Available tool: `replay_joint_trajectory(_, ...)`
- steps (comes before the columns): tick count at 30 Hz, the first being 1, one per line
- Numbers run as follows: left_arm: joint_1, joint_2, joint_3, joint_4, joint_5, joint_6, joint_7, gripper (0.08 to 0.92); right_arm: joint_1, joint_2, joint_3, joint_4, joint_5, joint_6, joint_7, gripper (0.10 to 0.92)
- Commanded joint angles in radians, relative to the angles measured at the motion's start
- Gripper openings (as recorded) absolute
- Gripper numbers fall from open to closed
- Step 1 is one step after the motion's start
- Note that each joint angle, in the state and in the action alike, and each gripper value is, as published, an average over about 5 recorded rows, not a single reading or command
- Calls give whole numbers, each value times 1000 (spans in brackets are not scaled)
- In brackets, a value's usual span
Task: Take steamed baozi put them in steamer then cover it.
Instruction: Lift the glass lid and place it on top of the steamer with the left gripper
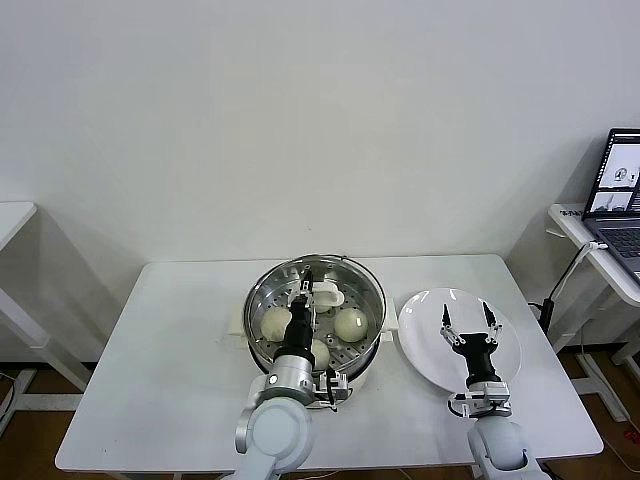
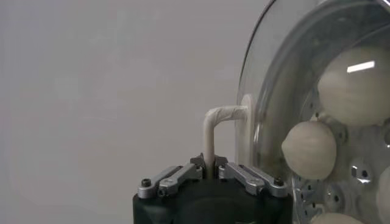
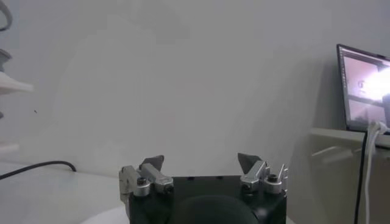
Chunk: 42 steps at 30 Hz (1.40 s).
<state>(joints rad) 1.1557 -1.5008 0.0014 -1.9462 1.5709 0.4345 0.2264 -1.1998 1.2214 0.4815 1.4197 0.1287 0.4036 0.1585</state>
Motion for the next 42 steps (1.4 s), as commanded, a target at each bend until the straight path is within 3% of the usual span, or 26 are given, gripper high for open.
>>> replay_joint_trajectory(1, -4, -17, 2, 28, 58, 2, 10, 197, 4, -2, 0, -1, 2, 0, 0, 823)
replay_joint_trajectory(42, 4, -22, -27, 53, 88, -22, 16, 203, 17, -1, -6, -1, 2, -3, 0, 823)
